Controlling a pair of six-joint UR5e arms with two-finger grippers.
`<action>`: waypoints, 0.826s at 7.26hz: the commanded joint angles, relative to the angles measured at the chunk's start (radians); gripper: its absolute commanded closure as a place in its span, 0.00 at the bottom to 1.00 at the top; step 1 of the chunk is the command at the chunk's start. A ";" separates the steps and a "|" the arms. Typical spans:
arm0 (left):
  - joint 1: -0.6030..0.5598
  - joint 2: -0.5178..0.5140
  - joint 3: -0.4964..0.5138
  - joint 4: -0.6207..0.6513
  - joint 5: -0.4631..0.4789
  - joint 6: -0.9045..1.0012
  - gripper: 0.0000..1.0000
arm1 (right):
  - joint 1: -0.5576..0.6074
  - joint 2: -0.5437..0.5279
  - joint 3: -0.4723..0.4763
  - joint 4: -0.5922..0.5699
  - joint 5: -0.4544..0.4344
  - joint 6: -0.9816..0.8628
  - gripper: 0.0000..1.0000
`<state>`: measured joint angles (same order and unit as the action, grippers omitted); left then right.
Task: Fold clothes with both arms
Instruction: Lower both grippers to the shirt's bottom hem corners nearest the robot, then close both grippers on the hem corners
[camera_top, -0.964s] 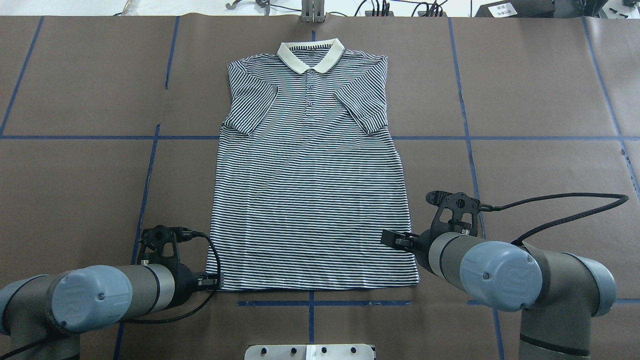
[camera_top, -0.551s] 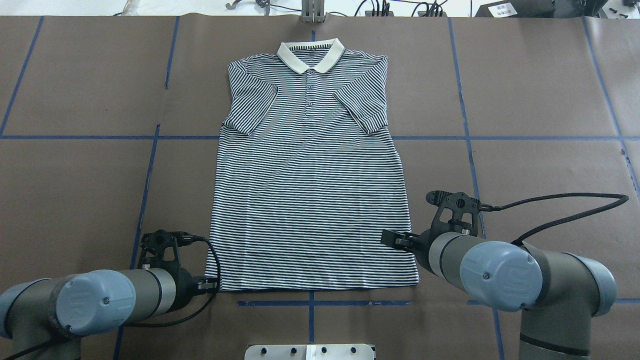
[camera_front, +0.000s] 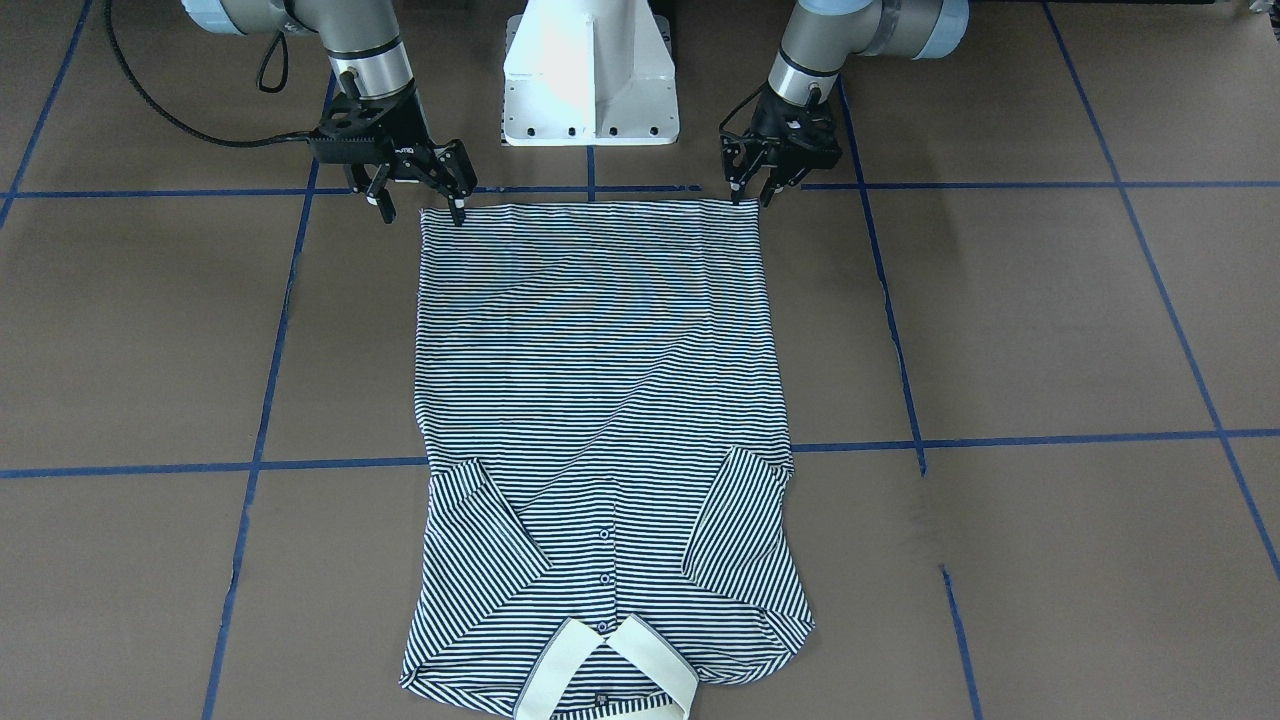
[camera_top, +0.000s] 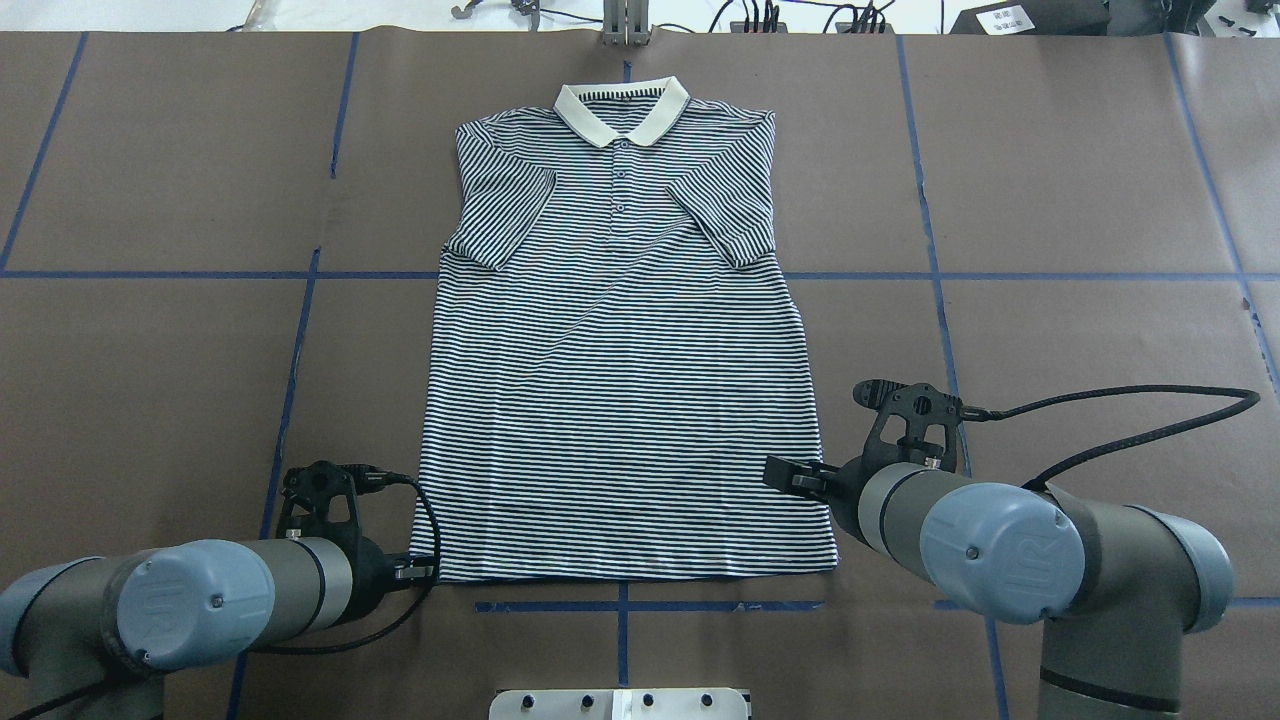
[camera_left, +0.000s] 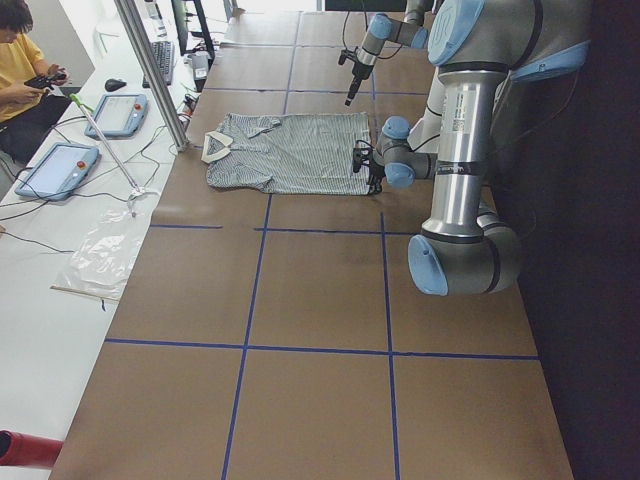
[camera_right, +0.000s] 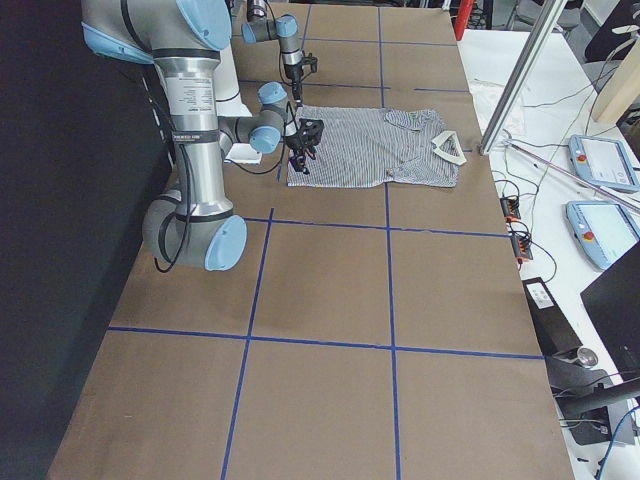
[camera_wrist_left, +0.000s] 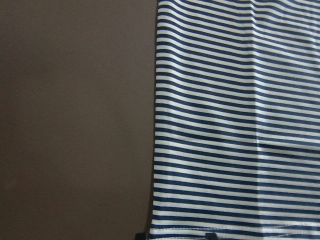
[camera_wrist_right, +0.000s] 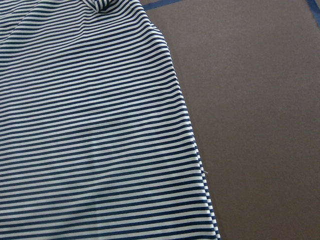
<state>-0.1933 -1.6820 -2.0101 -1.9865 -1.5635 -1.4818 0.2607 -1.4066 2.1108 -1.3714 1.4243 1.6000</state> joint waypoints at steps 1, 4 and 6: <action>0.002 -0.005 0.010 0.000 -0.001 0.000 0.53 | 0.000 0.000 0.000 0.000 -0.001 0.000 0.01; 0.002 -0.010 0.016 0.000 -0.004 0.000 0.91 | 0.000 0.000 0.000 0.000 -0.001 0.000 0.01; 0.002 -0.007 0.016 0.000 -0.003 0.000 1.00 | 0.000 -0.006 0.000 0.002 -0.001 0.000 0.01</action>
<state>-0.1918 -1.6903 -1.9944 -1.9865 -1.5672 -1.4818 0.2608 -1.4101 2.1108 -1.3710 1.4236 1.5999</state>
